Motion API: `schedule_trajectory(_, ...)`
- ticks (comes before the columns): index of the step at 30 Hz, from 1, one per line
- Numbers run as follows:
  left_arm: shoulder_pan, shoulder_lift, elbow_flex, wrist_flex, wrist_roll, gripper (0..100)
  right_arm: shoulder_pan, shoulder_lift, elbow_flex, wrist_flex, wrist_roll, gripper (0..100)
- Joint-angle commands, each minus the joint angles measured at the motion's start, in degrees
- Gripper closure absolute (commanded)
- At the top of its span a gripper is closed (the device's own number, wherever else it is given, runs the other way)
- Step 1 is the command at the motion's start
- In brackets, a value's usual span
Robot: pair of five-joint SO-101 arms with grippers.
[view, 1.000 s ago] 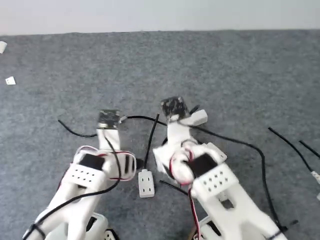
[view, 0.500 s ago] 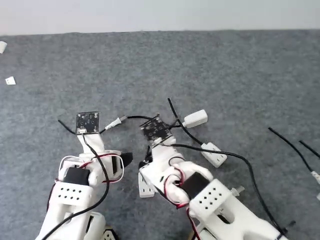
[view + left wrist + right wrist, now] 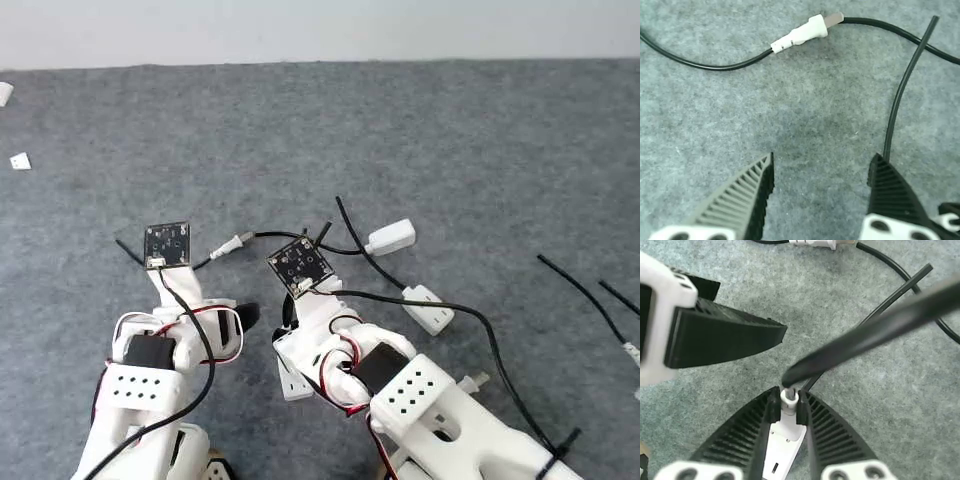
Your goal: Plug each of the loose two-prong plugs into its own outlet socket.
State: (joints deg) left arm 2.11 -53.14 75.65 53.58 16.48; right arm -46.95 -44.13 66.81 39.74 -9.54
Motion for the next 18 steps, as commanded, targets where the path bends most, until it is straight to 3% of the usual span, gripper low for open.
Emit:
schedule_trajectory(1,-0.09,-1.05,-0.57,0.09,0.44,71,0.40,0.13,-1.67,1.01,0.79,99.1)
schedule_trajectory(6,-0.26,0.35,-0.66,0.00,0.44,71,1.98,0.04,-0.35,1.71,3.16,99.1)
schedule_trajectory(10,0.00,11.52,-4.09,-1.67,-0.97,71,1.63,-2.07,0.70,2.51,4.31,99.1)
schedule_trajectory(14,0.18,24.88,-10.24,-1.58,-1.58,71,1.63,-9.63,5.89,2.86,8.70,99.1)
schedule_trajectory(18,0.26,28.92,-11.91,-1.67,-1.58,71,1.63,-19.65,10.81,6.81,13.19,99.1)
